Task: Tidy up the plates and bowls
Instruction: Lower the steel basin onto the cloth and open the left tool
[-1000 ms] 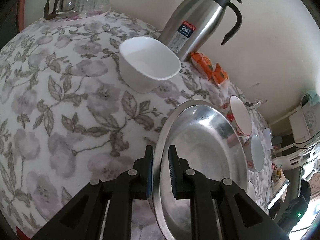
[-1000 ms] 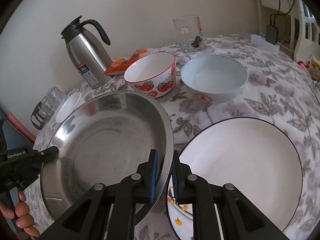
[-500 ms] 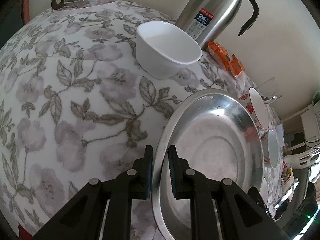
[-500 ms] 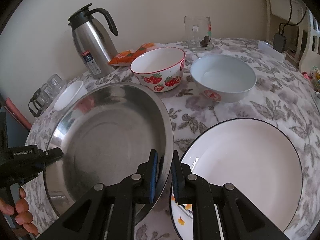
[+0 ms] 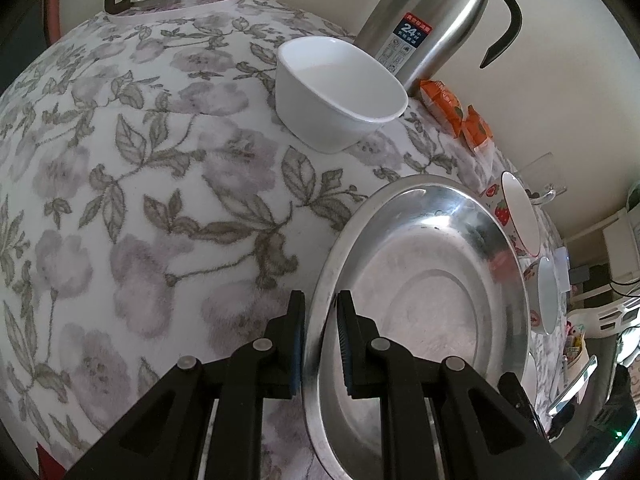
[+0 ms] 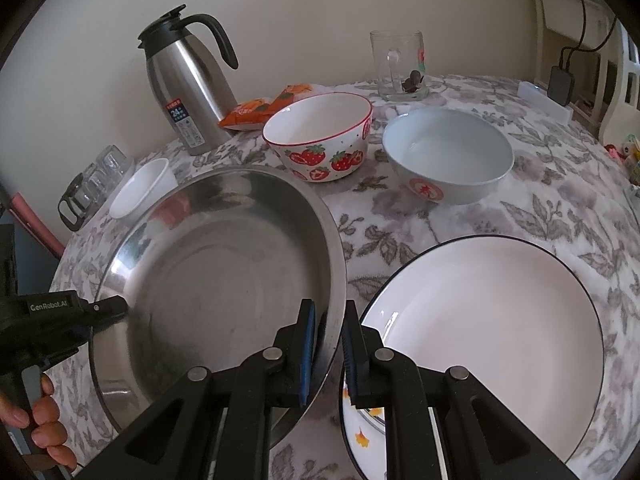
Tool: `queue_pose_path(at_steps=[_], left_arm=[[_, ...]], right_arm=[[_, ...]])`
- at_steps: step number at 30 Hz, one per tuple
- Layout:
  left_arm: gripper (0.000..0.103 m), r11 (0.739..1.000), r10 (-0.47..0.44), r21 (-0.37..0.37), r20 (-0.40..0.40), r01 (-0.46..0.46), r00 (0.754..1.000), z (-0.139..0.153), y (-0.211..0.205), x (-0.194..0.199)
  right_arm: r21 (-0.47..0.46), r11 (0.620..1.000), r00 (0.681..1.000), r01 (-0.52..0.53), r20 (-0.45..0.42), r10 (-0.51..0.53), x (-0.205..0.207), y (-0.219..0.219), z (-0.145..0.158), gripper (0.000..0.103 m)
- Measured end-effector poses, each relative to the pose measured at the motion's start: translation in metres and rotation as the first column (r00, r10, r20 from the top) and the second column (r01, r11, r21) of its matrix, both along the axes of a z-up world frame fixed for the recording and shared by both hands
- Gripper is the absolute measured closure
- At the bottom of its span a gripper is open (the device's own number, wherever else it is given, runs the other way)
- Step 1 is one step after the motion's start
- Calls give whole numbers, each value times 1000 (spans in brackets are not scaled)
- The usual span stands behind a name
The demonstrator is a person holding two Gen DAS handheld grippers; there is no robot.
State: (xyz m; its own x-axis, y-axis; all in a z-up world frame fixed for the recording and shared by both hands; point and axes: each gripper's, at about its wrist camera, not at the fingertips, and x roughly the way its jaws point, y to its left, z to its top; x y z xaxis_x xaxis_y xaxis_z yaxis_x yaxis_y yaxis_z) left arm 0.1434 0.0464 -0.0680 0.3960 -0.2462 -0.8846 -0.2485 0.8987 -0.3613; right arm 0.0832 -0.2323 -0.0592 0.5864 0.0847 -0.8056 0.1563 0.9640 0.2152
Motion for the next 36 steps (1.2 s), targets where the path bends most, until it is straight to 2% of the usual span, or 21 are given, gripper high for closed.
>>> queue_pose_path(at_steps=[4, 8, 10, 13, 16, 19, 21, 22, 23, 24, 27, 28, 30, 32, 36], left_arm=[[86, 1000, -7, 14, 1, 7, 1000, 4, 0, -1], [71, 1000, -11, 18, 8, 11, 1000, 11, 1, -3], [69, 1000, -12, 25, 23, 11, 1000, 16, 2, -5], [65, 999, -11, 51, 47, 9, 999, 25, 3, -8], [49, 996, -4, 93, 61, -2, 998, 32, 3, -11], [46, 991, 5, 137, 53, -12, 999, 35, 4, -13], [45, 987, 11, 157, 40, -18, 999, 34, 6, -14], [42, 986, 16, 168, 33, -21, 999, 33, 6, -14], [38, 982, 23, 187, 19, -26, 1000, 31, 7, -14], [31, 979, 30, 202, 10, -31, 1000, 29, 7, -13], [27, 972, 48, 231, 3, -47, 999, 27, 11, -16], [26, 970, 50, 238, 4, -50, 999, 27, 12, -16], [17, 965, 52, 256, 15, -55, 999, 29, 12, -17], [14, 961, 48, 271, 24, -53, 999, 30, 10, -17], [11, 957, 29, 289, 28, -36, 999, 31, 7, -18]], right_arm=[[2, 1000, 1000, 2, 6, -2, -1, -1, 3, 89], [22, 1000, 1000, 8, 10, -9, -2, -4, 7, 89], [24, 1000, 1000, 11, 16, -11, -3, -5, 10, 89], [14, 1000, 999, 22, 32, -23, -6, -7, 17, 89], [4, 999, 998, 33, 52, -33, -9, -9, 25, 89], [-12, 1000, 998, 13, 63, -12, -11, -5, 30, 88], [-32, 999, 997, -10, 71, 13, -13, 0, 33, 72], [-43, 999, 997, -16, 76, 19, -14, 2, 34, 55], [-50, 999, 996, -20, 84, 25, -15, 4, 35, 47], [-56, 998, 996, -26, 89, 31, -15, 6, 36, 47], [-59, 997, 995, -46, 87, 51, -15, 10, 37, 43], [-59, 997, 995, -52, 85, 57, -14, 11, 36, 38], [-67, 995, 994, -68, 79, 73, -14, 14, 34, 34], [-77, 994, 994, -75, 77, 81, -14, 16, 32, 26], [-56, 996, 993, -72, 88, 77, -15, 14, 33, 17]])
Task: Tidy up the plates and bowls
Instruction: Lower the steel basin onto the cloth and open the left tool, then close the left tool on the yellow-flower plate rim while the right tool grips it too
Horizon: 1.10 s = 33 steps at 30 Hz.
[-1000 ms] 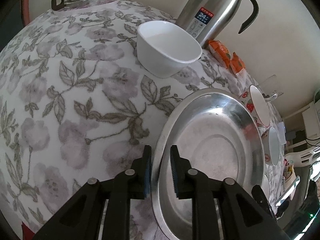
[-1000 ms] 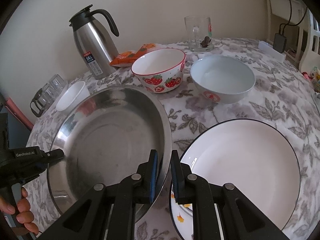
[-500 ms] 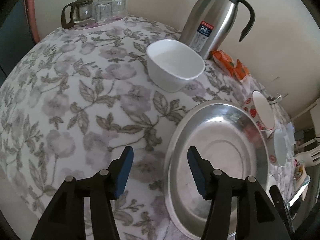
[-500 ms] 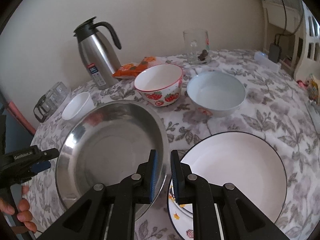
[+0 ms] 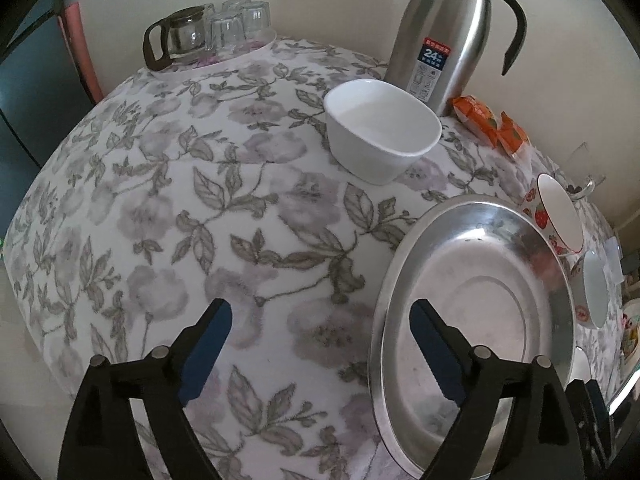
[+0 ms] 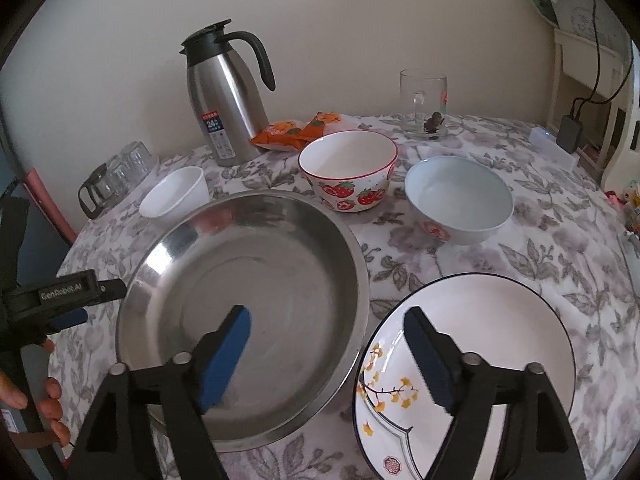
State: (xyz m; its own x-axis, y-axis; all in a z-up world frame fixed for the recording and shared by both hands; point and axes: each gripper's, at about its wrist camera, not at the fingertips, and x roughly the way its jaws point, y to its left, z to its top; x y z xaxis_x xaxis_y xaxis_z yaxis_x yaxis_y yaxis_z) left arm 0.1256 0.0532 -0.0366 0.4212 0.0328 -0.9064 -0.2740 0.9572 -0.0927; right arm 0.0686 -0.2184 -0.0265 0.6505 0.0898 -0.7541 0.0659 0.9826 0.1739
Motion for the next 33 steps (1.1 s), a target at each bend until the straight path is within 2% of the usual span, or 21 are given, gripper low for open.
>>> queue_pose_path(at_steps=[3, 4, 5, 13, 20, 22, 29, 33], left_arm=[[11, 1000, -7, 6, 6, 7, 1000, 1, -1, 0], [11, 1000, -8, 7, 9, 8, 1000, 1, -2, 0], [11, 1000, -10, 9, 12, 10, 1000, 2, -2, -1], [10, 1000, -2, 7, 34, 2, 999, 6, -2, -2], [10, 1000, -18, -9, 91, 19, 996, 17, -10, -6], [5, 999, -31, -14, 119, 33, 992, 22, -16, -8], [2, 994, -98, -15, 257, 105, 961, 47, -43, -20], [2, 983, -157, -46, 295, 178, 943, 55, -61, -27]], right_arm=[[4, 1000, 1000, 7, 4, -7, 0, -1, 0, 9], [1, 1000, 1000, 9, 4, -9, 0, -1, 0, 2], [-2, 1000, 1000, 11, 6, -11, 0, -1, 0, 0], [8, 1000, 1000, 22, 17, -22, -2, -6, 3, 0], [11, 999, 998, 46, 50, -47, -6, -16, 10, 0], [13, 999, 997, 48, 52, -48, -7, -19, 12, 0], [16, 997, 995, 70, 64, -71, -18, -38, 22, 0], [23, 992, 989, 124, 85, -125, -26, -60, 28, 0]])
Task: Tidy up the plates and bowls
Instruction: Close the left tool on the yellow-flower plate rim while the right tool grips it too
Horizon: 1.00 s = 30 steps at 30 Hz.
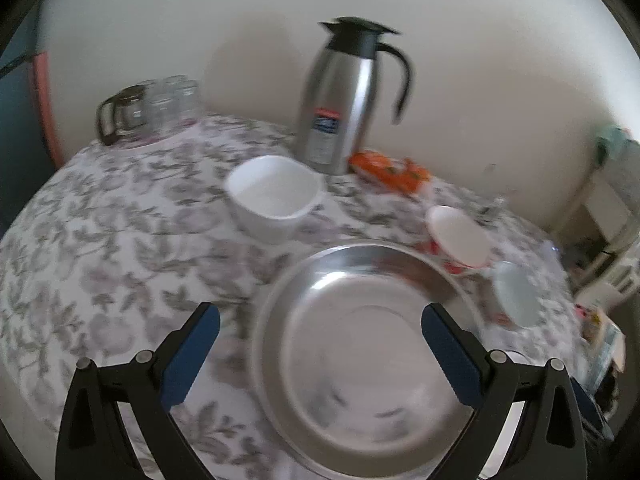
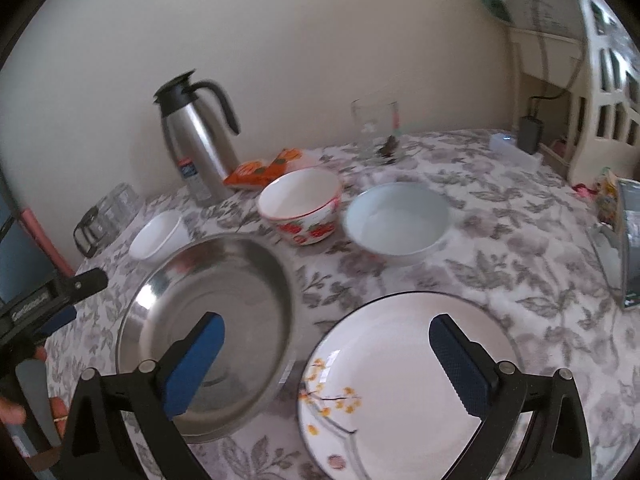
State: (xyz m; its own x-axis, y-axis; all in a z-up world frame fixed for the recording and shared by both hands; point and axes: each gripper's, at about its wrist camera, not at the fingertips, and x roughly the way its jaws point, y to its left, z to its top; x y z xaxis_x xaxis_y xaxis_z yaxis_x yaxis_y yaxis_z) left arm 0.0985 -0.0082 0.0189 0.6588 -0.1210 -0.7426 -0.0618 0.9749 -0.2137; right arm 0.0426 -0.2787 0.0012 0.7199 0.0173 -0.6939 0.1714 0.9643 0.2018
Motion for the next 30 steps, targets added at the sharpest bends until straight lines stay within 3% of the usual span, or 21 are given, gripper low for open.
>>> queue_pose_path(at_steps=[8, 18, 25, 30], left_arm=[[2, 991, -133, 33, 21, 132, 991, 11, -49, -17], [2, 963, -265, -49, -33, 264, 964, 10, -106, -43], [2, 931, -364, -50, -46, 362, 930, 3, -149, -67], [2, 917, -393, -115, -110, 381, 913, -13, -165, -76]], right_arm=[[-21, 991, 992, 129, 3, -129, -18, -54, 4, 0], [81, 953, 956, 292, -34, -290, -47, -134, -7, 0], [115, 952, 957, 284, -91, -274, -50, -145, -23, 0], [116, 962, 965, 246, -128, -231, -45, -138, -33, 2]])
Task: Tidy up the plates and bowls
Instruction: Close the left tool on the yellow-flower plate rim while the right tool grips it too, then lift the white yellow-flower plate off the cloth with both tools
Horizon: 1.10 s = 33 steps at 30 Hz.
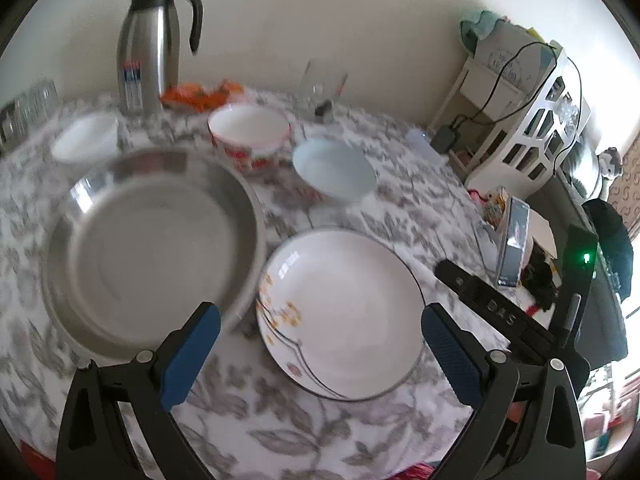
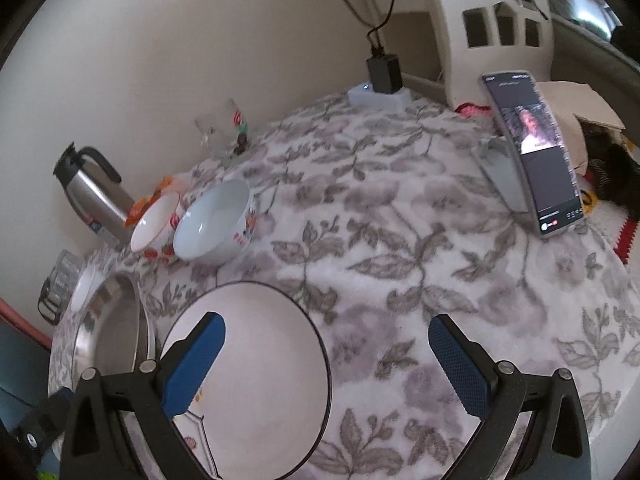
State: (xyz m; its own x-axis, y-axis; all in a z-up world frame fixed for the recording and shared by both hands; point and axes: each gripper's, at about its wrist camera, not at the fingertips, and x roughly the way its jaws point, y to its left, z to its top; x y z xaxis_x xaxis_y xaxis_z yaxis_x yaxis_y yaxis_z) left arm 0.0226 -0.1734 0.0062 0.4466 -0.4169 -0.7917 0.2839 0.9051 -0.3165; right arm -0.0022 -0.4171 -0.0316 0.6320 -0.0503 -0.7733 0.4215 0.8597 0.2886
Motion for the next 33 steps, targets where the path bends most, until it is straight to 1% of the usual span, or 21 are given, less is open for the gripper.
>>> queue_pose_path(at_steps=[2, 4, 6, 8, 10, 11, 13, 15, 16, 17, 18, 19, 20, 21, 22, 24, 26, 28, 30, 33], left_arm=[[2, 1000, -2, -3, -50, 2, 999, -9, -3, -2], [3, 1000, -5, 7, -99, 5, 995, -18, -7, -3], [5, 1000, 1, 11, -141, 1, 990, -27, -8, -3], [10, 1000, 9, 12, -167, -7, 986, -34, -8, -2], [14, 1000, 20, 8, -193, -19, 981, -40, -5, -1], [15, 999, 36, 5, -211, -35, 977, -45, -3, 0], [28, 998, 58, 1, -238, -60, 970, -52, 0, 3], [32, 997, 77, -11, -273, -83, 959, -61, 4, 5], [36, 995, 83, -21, -293, -93, 953, -66, 6, 6], [39, 994, 92, -28, -311, -106, 946, -71, 8, 8], [47, 993, 100, -32, -321, -116, 942, -74, 10, 9], [49, 991, 108, -34, -331, -127, 937, -78, 12, 10], [53, 989, 120, -40, -345, -142, 931, -83, 13, 11], [58, 987, 126, -46, -353, -152, 927, -86, 15, 12], [64, 985, 131, -54, -360, -161, 924, -88, 16, 13], [68, 983, 139, -65, -364, -174, 921, -91, 19, 15], [73, 981, 142, -71, -356, -178, 924, -92, 19, 16], [78, 980, 142, -77, -358, -181, 923, -95, 19, 17], [82, 977, 152, -83, -365, -195, 918, -98, 21, 19], [89, 973, 166, -88, -373, -213, 913, -104, 22, 23]], right_arm=[[10, 1000, 1000, -6, -11, 6, 1, 0, -3, 5], [15, 1000, 1000, -2, -29, 3, 2, 0, -8, 5], [28, 1000, 999, -5, -43, 6, 3, -1, -12, 8], [54, 999, 998, -9, -55, 12, 5, -2, -17, 23], [82, 997, 998, -14, -63, 19, 5, -2, -22, 25], [97, 995, 997, -22, -67, 29, 7, -2, -24, 28], [110, 993, 996, -37, -74, 46, 8, 0, -28, 34], [132, 990, 995, -44, -81, 55, 9, 2, -32, 38], [138, 989, 995, -45, -85, 57, 10, 2, -34, 41], [142, 989, 994, -51, -90, 64, 10, 3, -36, 48], [145, 988, 993, -57, -94, 71, 11, 4, -38, 51], [148, 987, 992, -62, -101, 78, 12, 5, -40, 56], [150, 986, 991, -65, -107, 82, 12, 5, -41, 60], [153, 986, 990, -68, -111, 85, 13, 5, -42, 61], [155, 985, 990, -69, -114, 87, 13, 6, -43, 65], [165, 984, 989, -69, -115, 89, 13, 6, -44, 68], [167, 984, 989, -67, -119, 88, 14, 6, -46, 73], [166, 984, 988, -62, -126, 84, 15, 6, -48, 74], [174, 983, 988, -56, -132, 80, 15, 4, -50, 77], [174, 984, 987, -42, -146, 69, 15, 2, -53, 85]])
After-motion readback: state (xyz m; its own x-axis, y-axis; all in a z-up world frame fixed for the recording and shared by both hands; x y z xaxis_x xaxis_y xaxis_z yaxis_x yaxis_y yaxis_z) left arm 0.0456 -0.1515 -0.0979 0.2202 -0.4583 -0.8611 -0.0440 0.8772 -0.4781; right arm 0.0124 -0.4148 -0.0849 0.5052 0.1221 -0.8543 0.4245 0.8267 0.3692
